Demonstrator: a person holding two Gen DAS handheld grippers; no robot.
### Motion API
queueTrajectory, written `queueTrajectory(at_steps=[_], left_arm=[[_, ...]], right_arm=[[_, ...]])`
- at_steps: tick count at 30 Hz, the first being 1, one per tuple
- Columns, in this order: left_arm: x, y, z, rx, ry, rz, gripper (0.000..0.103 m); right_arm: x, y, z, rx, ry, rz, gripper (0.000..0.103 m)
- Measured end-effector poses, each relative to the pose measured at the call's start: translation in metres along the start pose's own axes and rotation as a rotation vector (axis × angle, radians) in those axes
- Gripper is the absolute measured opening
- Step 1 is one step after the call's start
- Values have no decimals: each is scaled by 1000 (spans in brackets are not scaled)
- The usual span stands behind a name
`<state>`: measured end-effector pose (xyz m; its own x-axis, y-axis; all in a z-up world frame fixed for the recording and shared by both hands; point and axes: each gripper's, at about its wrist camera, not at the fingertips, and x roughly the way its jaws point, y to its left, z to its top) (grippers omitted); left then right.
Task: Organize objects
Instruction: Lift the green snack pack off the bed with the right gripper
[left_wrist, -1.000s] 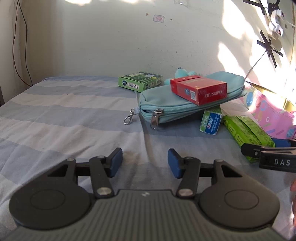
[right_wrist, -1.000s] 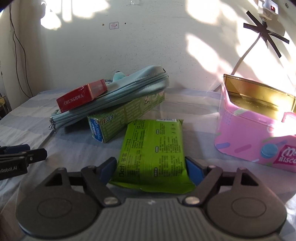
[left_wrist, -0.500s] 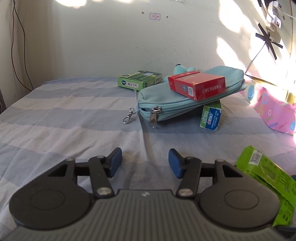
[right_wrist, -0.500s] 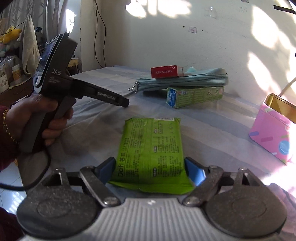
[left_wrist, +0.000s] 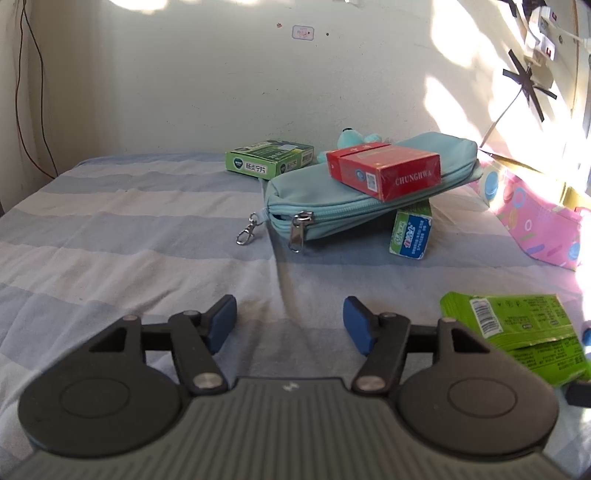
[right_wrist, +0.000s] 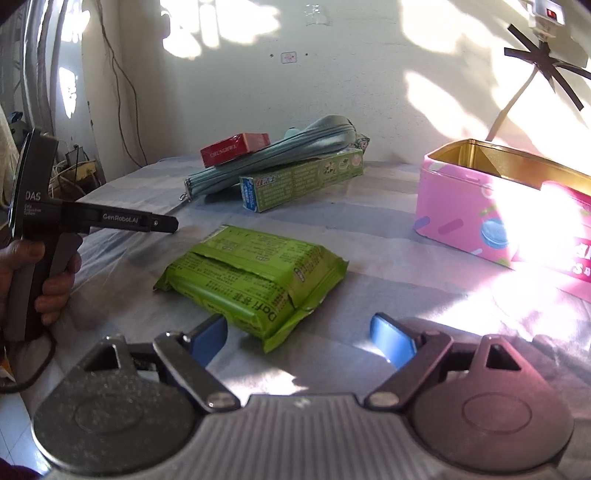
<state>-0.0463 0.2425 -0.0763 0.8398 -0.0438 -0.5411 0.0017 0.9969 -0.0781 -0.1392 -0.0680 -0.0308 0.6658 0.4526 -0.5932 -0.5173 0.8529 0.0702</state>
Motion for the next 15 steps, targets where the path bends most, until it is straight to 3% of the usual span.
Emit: queueTrajectory(at_steps=[4,8,11,15], left_arm=[[-15,5,-4,-75,8,-77,64],[-30,-9,-8,-104,38,-263,64],[-30,-27,-9,-75,51,-302,64],[-24,-35,-14,-111,102,-346,63]], right_arm=[[1,11,-1,-58,-1,9,86],[3,10,0,-44,7,34,86],[3,10,-1,-36,3,39,85],[2,12,-1,-38,-2,36,81]])
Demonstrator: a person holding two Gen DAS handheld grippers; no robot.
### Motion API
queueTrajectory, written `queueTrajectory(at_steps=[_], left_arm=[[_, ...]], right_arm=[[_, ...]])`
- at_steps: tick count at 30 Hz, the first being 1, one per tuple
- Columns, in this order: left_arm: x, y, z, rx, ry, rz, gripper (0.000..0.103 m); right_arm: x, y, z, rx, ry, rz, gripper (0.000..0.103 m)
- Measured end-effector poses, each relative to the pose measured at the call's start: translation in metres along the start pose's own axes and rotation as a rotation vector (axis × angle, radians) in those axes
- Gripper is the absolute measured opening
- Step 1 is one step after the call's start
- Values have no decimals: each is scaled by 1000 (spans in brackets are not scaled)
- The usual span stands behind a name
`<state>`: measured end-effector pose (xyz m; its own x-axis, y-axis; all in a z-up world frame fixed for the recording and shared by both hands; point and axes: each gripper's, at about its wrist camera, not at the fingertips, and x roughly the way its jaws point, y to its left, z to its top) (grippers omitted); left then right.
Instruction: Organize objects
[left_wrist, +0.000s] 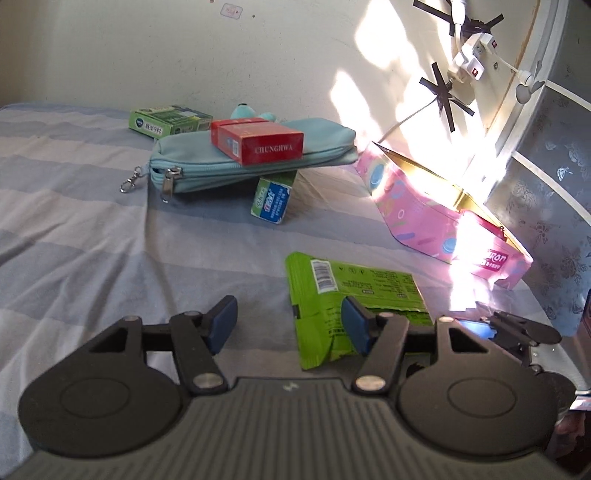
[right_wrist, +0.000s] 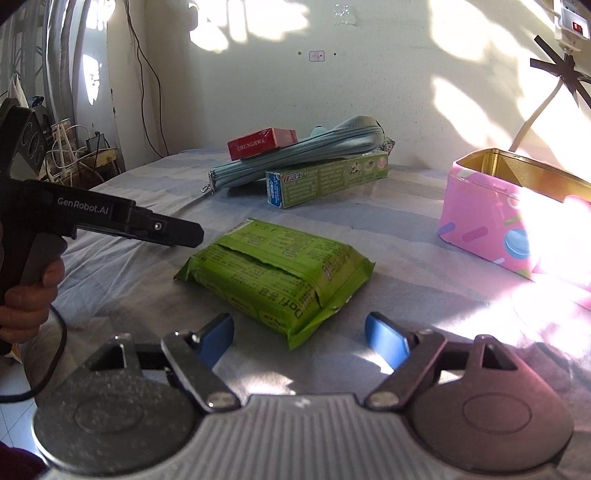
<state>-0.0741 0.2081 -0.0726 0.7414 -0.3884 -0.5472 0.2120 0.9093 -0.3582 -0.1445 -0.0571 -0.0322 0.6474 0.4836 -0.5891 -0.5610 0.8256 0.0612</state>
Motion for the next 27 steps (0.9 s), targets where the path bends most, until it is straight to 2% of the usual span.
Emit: queueTrajectory(at_steps=[7,11,14,16,22,27], left_arm=[[2,-4,-4,-46,44,-106,63],[10,-12,-2,-38,57,-122,62],[18,-17,3,-23,62,-135,55],[23,-16,3,-34,64,-149,46],[24,-12,-1,-43,54,-186,44],[24,-2,7,-93,93,-230,44]], right_arm=[[-1,2,0,-7,-5,4,77],[-1,3,0,-8,-5,-3,75],[0,4,0,-14,-2,-8,75],[0,3,0,-11,-3,-4,75],[1,1,0,-1,-2,-1,75],[0,-3,1,26,-7,3,74]])
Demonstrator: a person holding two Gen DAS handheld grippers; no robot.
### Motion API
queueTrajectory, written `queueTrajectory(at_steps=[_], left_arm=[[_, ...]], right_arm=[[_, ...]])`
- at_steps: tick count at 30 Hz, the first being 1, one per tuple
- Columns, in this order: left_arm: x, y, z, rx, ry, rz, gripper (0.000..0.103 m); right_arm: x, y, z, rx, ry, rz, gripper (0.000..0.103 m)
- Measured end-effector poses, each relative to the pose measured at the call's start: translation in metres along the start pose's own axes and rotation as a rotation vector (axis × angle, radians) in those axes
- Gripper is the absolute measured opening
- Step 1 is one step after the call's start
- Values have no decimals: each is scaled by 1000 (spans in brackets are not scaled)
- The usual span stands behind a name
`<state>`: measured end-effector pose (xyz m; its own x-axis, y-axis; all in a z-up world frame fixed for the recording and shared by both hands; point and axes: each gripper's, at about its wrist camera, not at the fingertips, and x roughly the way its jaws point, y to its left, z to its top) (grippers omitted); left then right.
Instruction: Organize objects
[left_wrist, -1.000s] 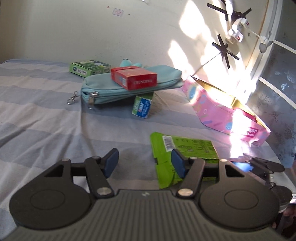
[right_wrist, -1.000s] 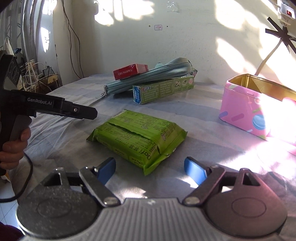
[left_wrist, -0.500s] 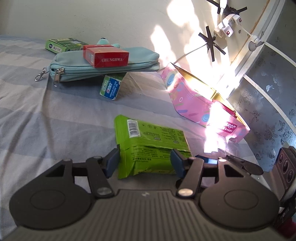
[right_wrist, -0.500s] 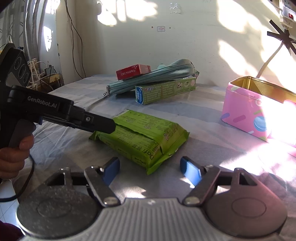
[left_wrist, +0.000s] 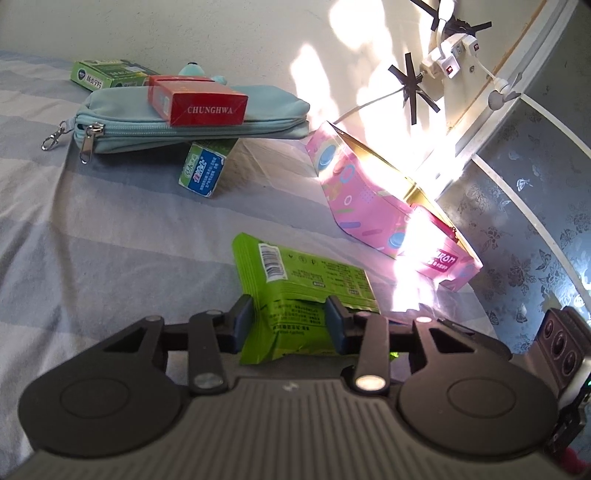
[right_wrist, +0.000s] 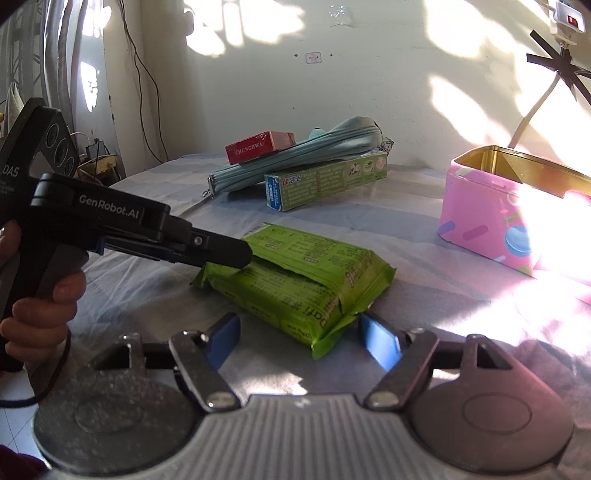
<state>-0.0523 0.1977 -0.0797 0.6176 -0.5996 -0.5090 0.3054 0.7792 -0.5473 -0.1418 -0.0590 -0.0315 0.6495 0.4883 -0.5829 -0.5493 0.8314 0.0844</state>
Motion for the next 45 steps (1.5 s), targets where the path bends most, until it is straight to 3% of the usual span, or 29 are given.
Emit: queueTrajectory(at_steps=[3,7,10,14,20,32,35,39,45], left_arm=[[-1,0,2,0,-3,-17,44],[5,-11,-5,62,-12,16,42],[6,-18,-9,82,-14,22,40],[7,-30,-14,122,-3,29,40],[26,-55,-28,145,44,-57,40],[89,-146,-32,397,206,-165,40],[84,-162,-15,399,161,-206,40],[87,-194,21,436,43,-226,40],[140,-214,73,409,-5,-162,40]], right_arm=[[2,5,2,-26,10,-38,74],[10,8,7,-33,20,-72,73],[11,9,9,-28,13,-83,58],[3,10,5,-18,20,-104,55],[-31,-6,-16,24,15,-172,55],[-96,-66,-57,183,-53,-345,55],[-115,-70,-49,137,-146,-394,55],[-133,-93,-16,139,-302,-425,55],[-104,-158,36,198,-326,-410,55]])
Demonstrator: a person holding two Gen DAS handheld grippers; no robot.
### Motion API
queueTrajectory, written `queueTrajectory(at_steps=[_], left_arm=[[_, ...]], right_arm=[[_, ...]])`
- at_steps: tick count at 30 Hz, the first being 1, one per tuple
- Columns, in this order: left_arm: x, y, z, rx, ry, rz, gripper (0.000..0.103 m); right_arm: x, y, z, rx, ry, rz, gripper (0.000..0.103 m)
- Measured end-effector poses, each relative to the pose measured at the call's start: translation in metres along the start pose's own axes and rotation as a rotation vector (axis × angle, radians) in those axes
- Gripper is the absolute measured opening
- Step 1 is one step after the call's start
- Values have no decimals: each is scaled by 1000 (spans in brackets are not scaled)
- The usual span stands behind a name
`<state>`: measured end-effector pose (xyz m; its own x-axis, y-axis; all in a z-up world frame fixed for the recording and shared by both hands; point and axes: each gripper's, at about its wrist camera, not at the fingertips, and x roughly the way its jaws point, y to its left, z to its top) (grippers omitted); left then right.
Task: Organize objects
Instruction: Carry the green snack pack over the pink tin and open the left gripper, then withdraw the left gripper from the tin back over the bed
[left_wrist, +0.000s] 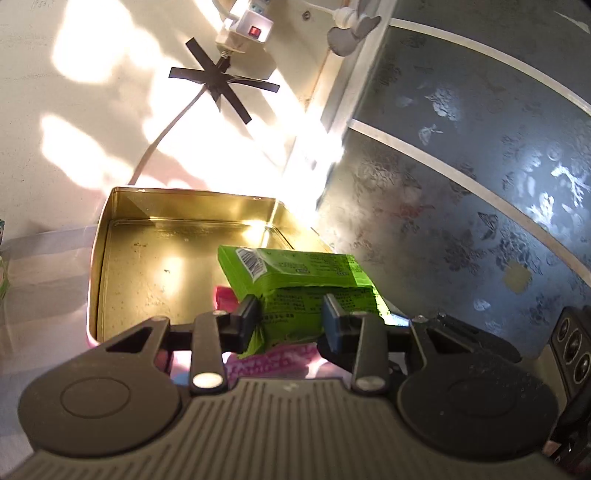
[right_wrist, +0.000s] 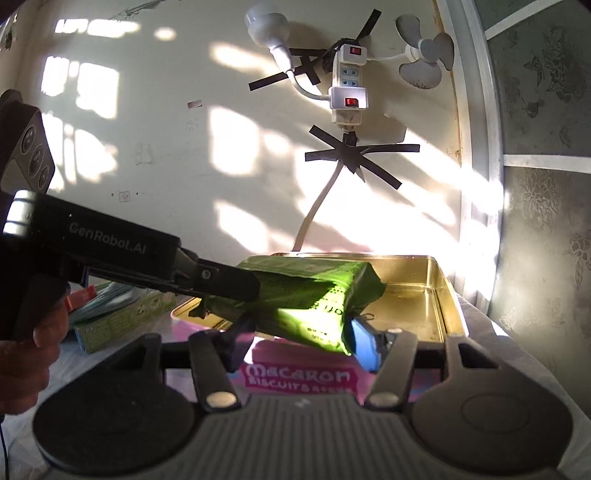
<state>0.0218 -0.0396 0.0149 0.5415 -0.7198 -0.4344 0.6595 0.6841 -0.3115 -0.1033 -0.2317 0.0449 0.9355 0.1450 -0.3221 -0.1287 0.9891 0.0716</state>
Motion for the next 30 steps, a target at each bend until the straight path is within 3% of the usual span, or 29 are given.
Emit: queueTrajectory(at_steps=[6,11,17,23,26,30], left_arm=[[57,24,23,-12,14,88,40],[81,38,26,-47,23,165,40],[51,20,15,33,-40,204,41],[-5,-9,-20,139,-89,226,42],[-25,-13,-45,171,-58,252,42],[-35,-1,-78,171,32,321,42]], right_arm=[[77,-32,12,47,79,-2,55],[106,-34,8,25,80,-103,63],[65,-39,4,139,-12,-92,63],[-1,-18,-17,218,-85,-81,63],[-21,-8,-33,247,-51,-59,63],[-19,5,-57,246,80,-59,63]])
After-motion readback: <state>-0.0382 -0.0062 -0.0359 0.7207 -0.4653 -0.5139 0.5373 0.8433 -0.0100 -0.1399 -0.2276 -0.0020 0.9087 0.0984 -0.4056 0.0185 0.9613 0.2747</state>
